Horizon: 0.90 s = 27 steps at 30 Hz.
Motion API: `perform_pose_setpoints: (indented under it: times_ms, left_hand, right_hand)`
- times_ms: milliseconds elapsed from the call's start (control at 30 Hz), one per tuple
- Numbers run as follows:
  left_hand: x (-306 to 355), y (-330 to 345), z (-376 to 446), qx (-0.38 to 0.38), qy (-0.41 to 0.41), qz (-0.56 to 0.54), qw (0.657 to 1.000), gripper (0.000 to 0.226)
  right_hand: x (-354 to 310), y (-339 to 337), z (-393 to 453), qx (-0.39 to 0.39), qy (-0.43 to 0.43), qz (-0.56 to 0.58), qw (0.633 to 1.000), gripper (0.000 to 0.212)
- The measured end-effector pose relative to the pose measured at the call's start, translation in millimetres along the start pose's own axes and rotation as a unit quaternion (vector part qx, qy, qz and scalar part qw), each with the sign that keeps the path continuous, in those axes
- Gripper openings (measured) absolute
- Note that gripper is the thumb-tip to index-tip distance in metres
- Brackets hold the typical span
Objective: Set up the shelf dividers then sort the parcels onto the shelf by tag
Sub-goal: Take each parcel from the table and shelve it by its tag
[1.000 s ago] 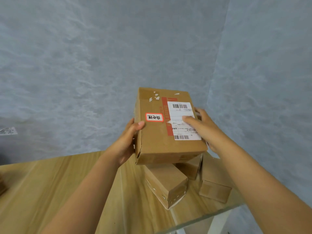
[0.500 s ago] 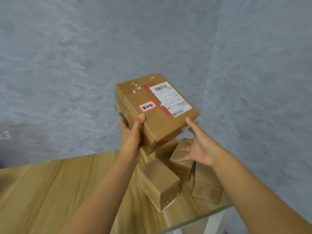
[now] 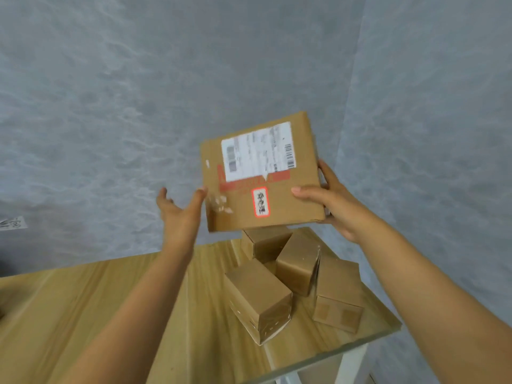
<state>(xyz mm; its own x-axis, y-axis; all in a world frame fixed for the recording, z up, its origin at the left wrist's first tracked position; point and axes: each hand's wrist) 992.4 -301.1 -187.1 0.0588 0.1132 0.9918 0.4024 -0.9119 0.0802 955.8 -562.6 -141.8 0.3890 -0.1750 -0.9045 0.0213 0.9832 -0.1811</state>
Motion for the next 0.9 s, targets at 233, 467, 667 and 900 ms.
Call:
perform_pose_setpoints:
  times_ms: [233, 467, 667, 900]
  left_hand:
    - [65.9, -12.6, 0.2, -0.250, 0.171, 0.258, 0.917, 0.049]
    - [66.1, -9.3, -12.2, -0.505, -0.060, 0.230, 0.830, 0.035]
    - [29.8, -1.8, -17.2, -0.499, -0.117, 0.145, 0.846, 0.036]
    - [18.9, 15.5, -25.1, -0.488, -0.103, -0.001, 0.867, 0.054]
  right_hand:
    - [-17.8, -15.4, 1.2, -0.154, -0.002, -0.035, 0.987, 0.090]
    - [-20.3, -35.7, -3.7, -0.131, -0.016, 0.010, 0.991, 0.061]
    - [-17.8, -33.6, -9.4, -0.051, -0.036, -0.018, 0.998, 0.052]
    - [-11.4, -16.5, -11.8, 0.065, -0.064, 0.081, 0.993, 0.078]
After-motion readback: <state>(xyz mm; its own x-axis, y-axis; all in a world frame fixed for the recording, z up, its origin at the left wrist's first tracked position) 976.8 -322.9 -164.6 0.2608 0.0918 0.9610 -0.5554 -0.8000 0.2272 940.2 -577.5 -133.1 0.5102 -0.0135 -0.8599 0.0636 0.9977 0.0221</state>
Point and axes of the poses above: each hand's wrist, its own z-axis towards the middle knuckle, its own y-axis out of the palm, x = y × z, and after that the axes turned 15 degrees about -y, right-handed
